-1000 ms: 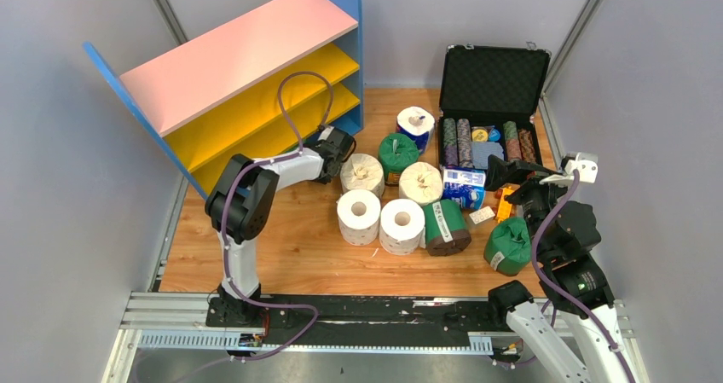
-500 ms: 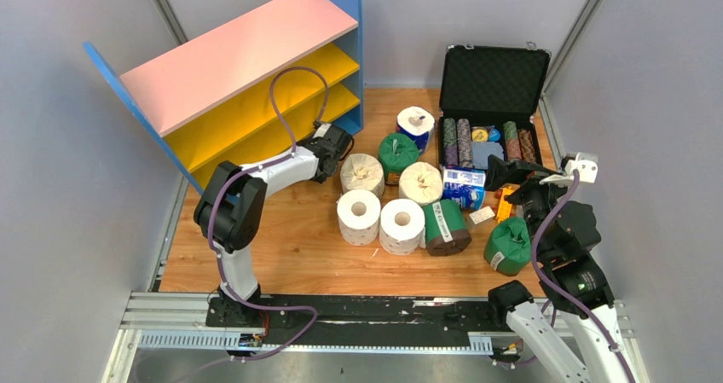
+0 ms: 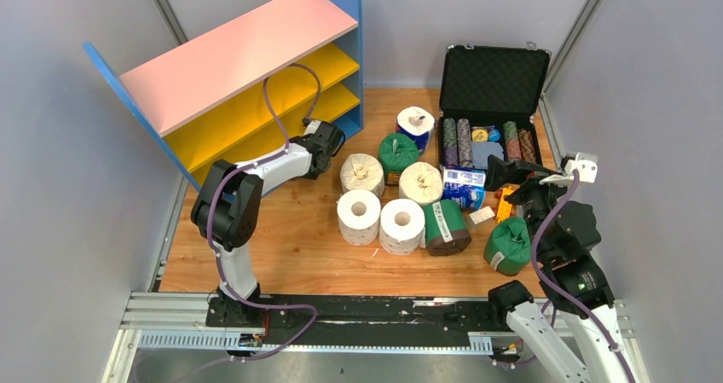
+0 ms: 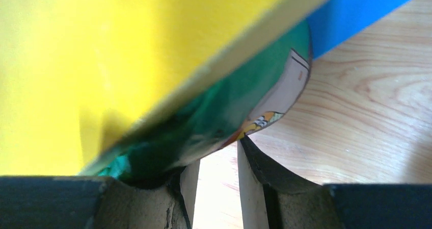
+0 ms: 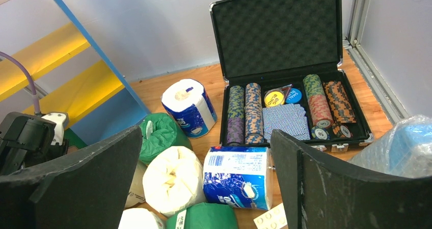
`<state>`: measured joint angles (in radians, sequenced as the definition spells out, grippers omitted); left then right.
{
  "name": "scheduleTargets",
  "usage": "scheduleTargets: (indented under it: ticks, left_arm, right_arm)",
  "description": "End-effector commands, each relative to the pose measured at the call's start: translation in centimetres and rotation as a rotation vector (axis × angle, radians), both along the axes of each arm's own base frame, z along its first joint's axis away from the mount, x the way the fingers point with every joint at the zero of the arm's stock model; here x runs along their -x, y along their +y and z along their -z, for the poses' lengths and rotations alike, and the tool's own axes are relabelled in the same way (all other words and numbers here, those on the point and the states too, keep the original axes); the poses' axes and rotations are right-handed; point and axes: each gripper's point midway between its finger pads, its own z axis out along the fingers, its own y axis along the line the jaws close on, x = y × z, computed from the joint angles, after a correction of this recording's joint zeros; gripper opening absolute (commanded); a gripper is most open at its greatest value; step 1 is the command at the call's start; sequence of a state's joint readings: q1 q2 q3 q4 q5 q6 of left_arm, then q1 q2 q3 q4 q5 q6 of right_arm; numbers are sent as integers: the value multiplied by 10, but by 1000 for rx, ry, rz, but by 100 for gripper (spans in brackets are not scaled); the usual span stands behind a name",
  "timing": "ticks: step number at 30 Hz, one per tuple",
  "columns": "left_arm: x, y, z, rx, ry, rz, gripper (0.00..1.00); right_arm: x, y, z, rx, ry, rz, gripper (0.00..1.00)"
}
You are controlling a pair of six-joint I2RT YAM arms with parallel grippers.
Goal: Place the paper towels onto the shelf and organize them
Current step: Place the paper towel on the shelf.
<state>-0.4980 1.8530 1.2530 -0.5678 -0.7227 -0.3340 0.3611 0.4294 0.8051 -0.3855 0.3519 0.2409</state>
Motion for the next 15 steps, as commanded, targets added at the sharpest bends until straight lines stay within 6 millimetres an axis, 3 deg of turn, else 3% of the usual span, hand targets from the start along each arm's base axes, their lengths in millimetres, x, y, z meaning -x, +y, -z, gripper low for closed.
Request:
scheduleTargets:
  ticks: [1, 8, 15]
  left_arm:
    - [-15, 21, -22, -22, -90, -86, 42]
    - [-12, 14, -19, 26, -80, -81, 47]
    - [-1, -20, -36, 128, -84, -4, 61]
  right_arm:
    - [0, 1, -5, 4, -15, -6, 100]
    - [0, 0, -4, 4, -14, -5, 100]
    - [-2, 2, -3, 7, -7, -7, 100]
